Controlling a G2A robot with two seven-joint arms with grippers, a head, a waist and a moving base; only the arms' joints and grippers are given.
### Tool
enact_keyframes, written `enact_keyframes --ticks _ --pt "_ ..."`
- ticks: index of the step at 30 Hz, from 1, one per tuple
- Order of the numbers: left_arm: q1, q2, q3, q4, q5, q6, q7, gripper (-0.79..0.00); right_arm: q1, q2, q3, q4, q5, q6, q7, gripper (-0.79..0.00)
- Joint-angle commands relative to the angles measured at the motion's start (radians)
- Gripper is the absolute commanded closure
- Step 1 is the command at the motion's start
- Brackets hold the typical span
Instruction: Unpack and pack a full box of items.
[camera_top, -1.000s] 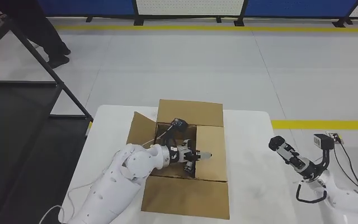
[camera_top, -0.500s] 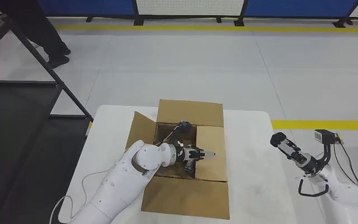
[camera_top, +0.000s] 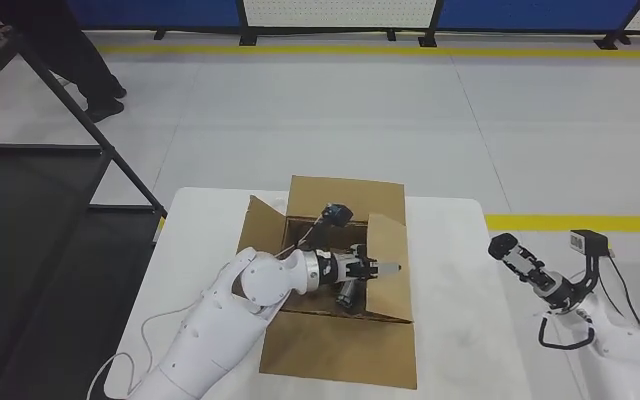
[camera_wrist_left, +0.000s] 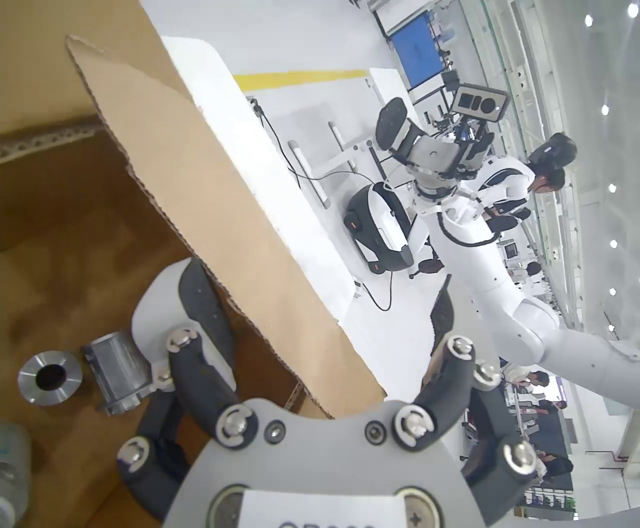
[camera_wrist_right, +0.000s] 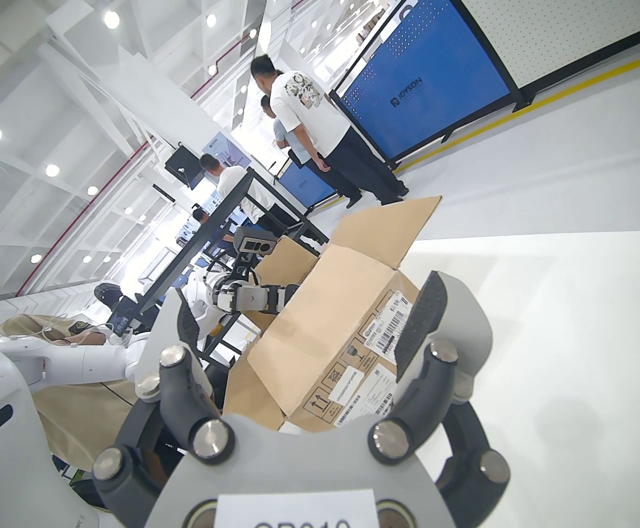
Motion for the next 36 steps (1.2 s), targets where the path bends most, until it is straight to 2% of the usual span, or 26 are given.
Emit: enact_keyframes --ticks 1,6,8,13,20,27,36 --pt "-0.005 -0.004 0.007 -0.014 0.014 0.002 0.016 -0.785 0.003 0.005 0.001 0.007 0.012 -0.006 -0.006 -0.785" --pt "-0.035 -0.029 0.057 -0.017 0.031 -0.009 0.065 -0.785 -0.006 0.019 0.025 0.029 0.057 -0.029 -0.029 -0.785" --pt "-0.062 -0.043 0.095 0.007 0.092 -0.001 0.095 -0.785 -0.015 0.027 0.046 0.043 0.078 -0.041 -0.041 -0.785" --pt "-0.102 -0.093 0.192 0.076 0.131 -0.019 0.175 -0.785 -0.056 0.045 0.1 0.071 0.133 -0.066 -0.065 -0.785" --pt "-0.158 -0.17 0.284 0.206 0.116 -0.101 0.268 -0.785 -0.106 0.066 0.146 0.103 0.186 -0.084 -0.084 -0.785" --pt "-0.193 -0.242 0.352 0.348 0.086 -0.142 0.271 -0.785 -0.124 0.078 0.147 0.108 0.2 -0.09 -0.09 -0.785" --pt "-0.235 -0.331 0.404 0.511 0.049 -0.124 0.213 -0.785 -0.101 0.085 0.111 0.134 0.202 -0.09 -0.09 -0.785"
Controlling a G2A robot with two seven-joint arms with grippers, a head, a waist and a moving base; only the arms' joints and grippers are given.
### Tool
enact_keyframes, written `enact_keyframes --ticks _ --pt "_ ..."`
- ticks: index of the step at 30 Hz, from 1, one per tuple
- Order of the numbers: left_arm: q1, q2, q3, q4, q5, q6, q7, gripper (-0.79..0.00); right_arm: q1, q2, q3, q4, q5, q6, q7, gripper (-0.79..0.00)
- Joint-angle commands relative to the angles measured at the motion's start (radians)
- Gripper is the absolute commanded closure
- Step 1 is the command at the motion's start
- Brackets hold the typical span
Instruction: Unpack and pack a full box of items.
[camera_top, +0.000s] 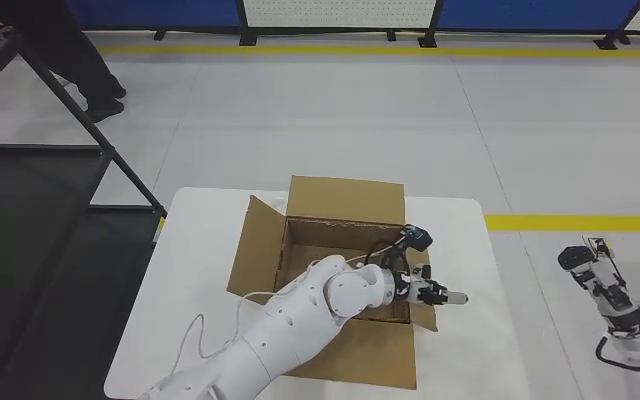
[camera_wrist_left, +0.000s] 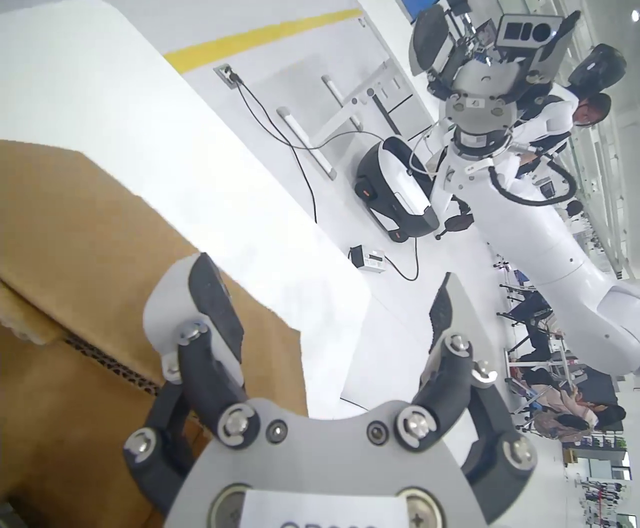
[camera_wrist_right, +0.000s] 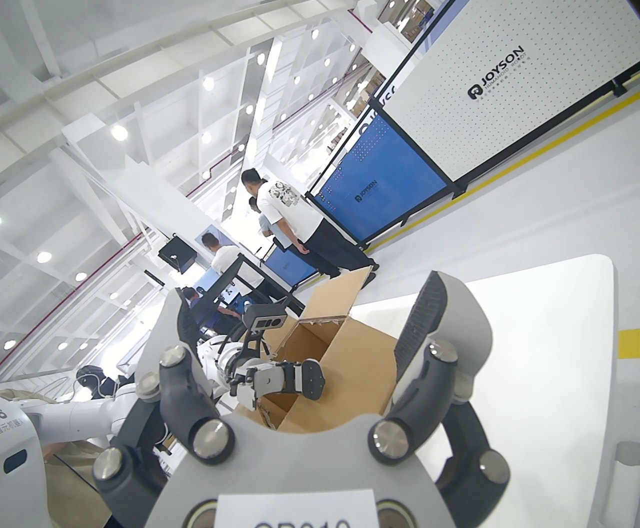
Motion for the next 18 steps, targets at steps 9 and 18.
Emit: enact_keyframes --ticks 9,18 --pt "-0.03 -0.063 0.002 0.111 -0.008 -0.04 -0.002 -0.785 0.017 0.003 -0.021 0.017 0.006 0.0 -0.002 -0.785" --pt "-0.052 -0.067 -0.065 0.102 -0.038 -0.162 0.004 -0.785 0.034 0.0 -0.026 0.032 0.021 0.0 -0.004 -0.785"
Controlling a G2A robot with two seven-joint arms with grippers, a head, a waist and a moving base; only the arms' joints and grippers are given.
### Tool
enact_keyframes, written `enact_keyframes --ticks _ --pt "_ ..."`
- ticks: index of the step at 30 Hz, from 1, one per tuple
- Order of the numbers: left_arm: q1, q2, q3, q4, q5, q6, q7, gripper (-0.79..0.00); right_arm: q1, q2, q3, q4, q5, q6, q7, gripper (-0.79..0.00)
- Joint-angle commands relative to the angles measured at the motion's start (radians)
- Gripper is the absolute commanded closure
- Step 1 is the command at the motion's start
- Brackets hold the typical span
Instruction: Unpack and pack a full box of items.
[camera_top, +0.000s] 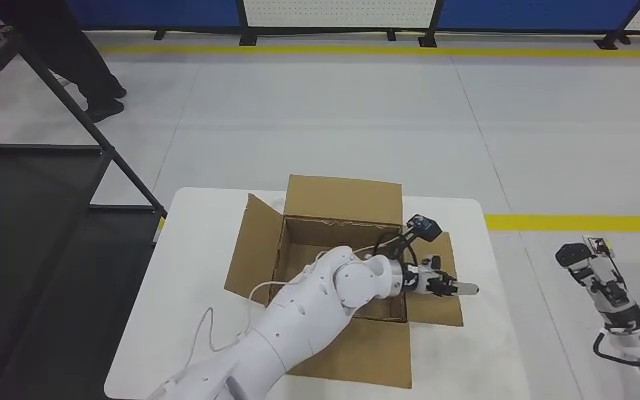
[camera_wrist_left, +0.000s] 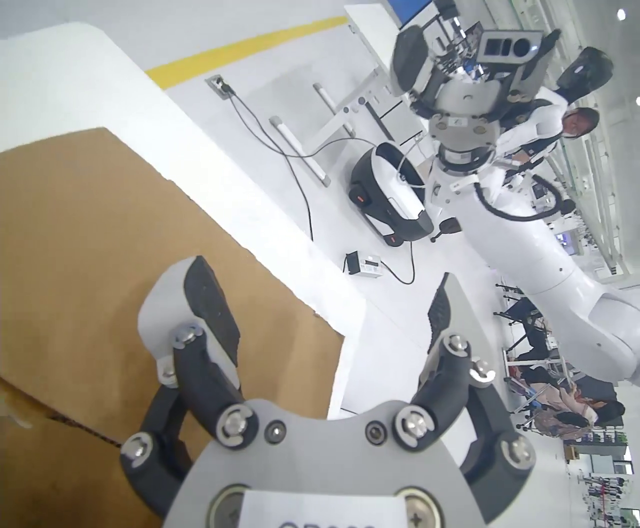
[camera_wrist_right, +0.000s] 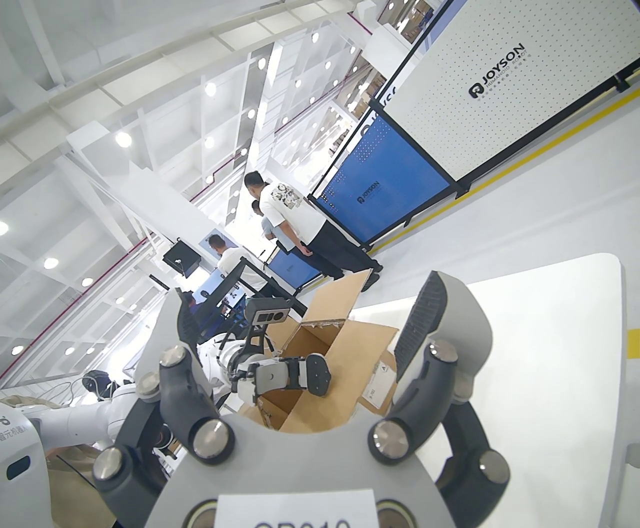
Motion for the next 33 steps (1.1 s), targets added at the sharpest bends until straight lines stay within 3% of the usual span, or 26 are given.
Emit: enact_keyframes --ticks 1,5,10,12,15,18,20,23,28,33 --pt "-0.009 0.009 -0.025 -0.014 -0.005 -0.04 -0.014 -0.785 0.009 -0.001 -0.002 0.007 -0.005 0.0 -0.01 -0.785" --pt "-0.013 0.049 -0.093 -0.08 0.039 -0.121 -0.013 -0.785 0.034 -0.004 -0.018 0.015 -0.028 0.0 -0.034 -0.785" --pt "0.063 0.149 -0.276 -0.269 0.164 -0.132 0.047 -0.785 0.066 -0.005 -0.036 -0.01 -0.058 0.012 -0.055 -0.785" --pt "0.151 0.2 -0.389 -0.416 0.209 -0.121 0.05 -0.785 0.079 -0.005 -0.047 -0.037 -0.084 0.024 -0.062 -0.785" --pt "0.345 0.271 -0.586 -0.699 0.282 -0.071 0.007 -0.785 0.097 -0.009 -0.08 -0.104 -0.153 0.043 -0.071 -0.785" --pt "0.548 0.317 -0.764 -0.963 0.329 -0.014 -0.039 -0.785 0.115 -0.014 -0.127 -0.186 -0.244 0.07 -0.081 -0.785" --pt "0.66 0.337 -0.862 -1.083 0.339 0.009 -0.051 -0.785 0.13 -0.02 -0.167 -0.246 -0.303 0.096 -0.088 -0.785" --pt "0.796 0.355 -0.986 -1.188 0.326 0.021 -0.03 -0.785 0.153 -0.028 -0.236 -0.331 -0.402 0.134 -0.085 -0.785" --pt "0.976 0.373 -1.149 -1.278 0.298 0.01 0.03 -0.785 0.192 -0.045 -0.368 -0.421 -0.537 0.179 -0.067 -0.785" --pt "1.126 0.382 -1.264 -1.327 0.287 0.003 0.103 -0.785 0.265 -0.072 -0.524 -0.438 -0.684 0.27 -0.067 -0.785"
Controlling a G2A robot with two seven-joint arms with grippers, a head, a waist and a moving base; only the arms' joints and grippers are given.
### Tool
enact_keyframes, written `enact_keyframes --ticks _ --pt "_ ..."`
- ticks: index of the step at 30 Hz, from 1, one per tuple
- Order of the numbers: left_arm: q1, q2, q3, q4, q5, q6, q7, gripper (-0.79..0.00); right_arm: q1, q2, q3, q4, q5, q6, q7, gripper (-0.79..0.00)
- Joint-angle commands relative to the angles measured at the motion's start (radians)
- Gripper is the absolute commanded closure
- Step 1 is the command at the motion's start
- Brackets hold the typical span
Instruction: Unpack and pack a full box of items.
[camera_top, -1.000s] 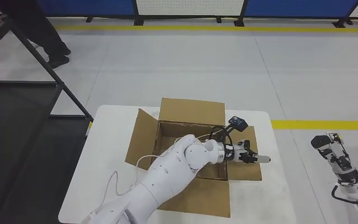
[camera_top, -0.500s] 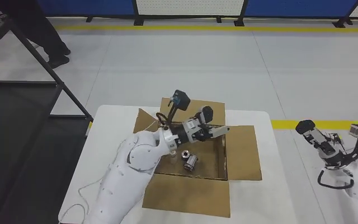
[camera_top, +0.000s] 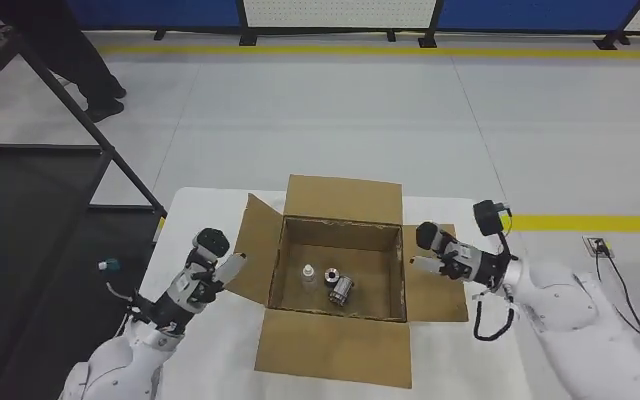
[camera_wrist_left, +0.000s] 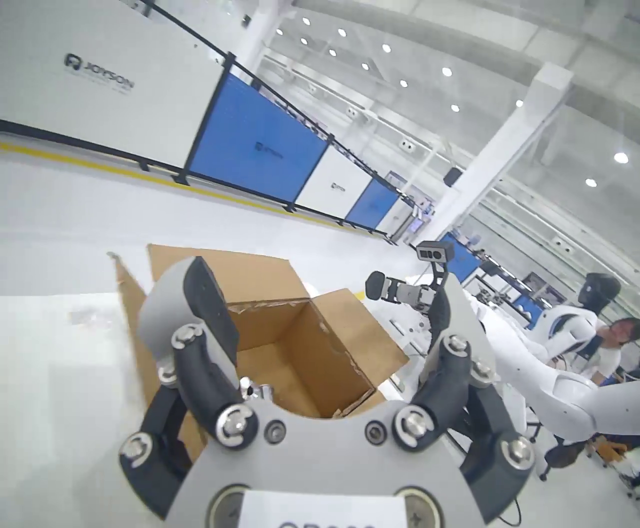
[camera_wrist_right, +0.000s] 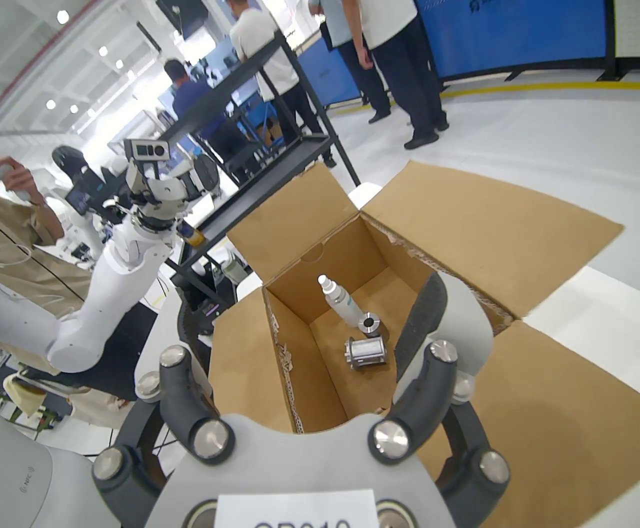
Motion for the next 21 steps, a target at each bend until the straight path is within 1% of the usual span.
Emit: enact_keyframes --ticks 1,4,5,21 --pt "0.062 0.002 -0.035 -0.014 -0.01 -0.003 0.033 -0.785 0.034 -0.013 -0.073 0.005 -0.069 0.045 -0.009 -0.785" --pt "0.124 0.004 -0.066 -0.02 -0.037 -0.02 0.063 -0.785 0.086 -0.037 -0.167 0.035 -0.128 0.099 -0.03 -0.785" --pt "0.129 0.004 -0.067 -0.019 -0.039 -0.022 0.063 -0.785 0.096 -0.041 -0.182 0.042 -0.139 0.108 -0.037 -0.785" --pt "0.13 0.005 -0.065 -0.019 -0.045 -0.019 0.062 -0.785 0.088 -0.042 -0.185 0.037 -0.133 0.099 -0.05 -0.785"
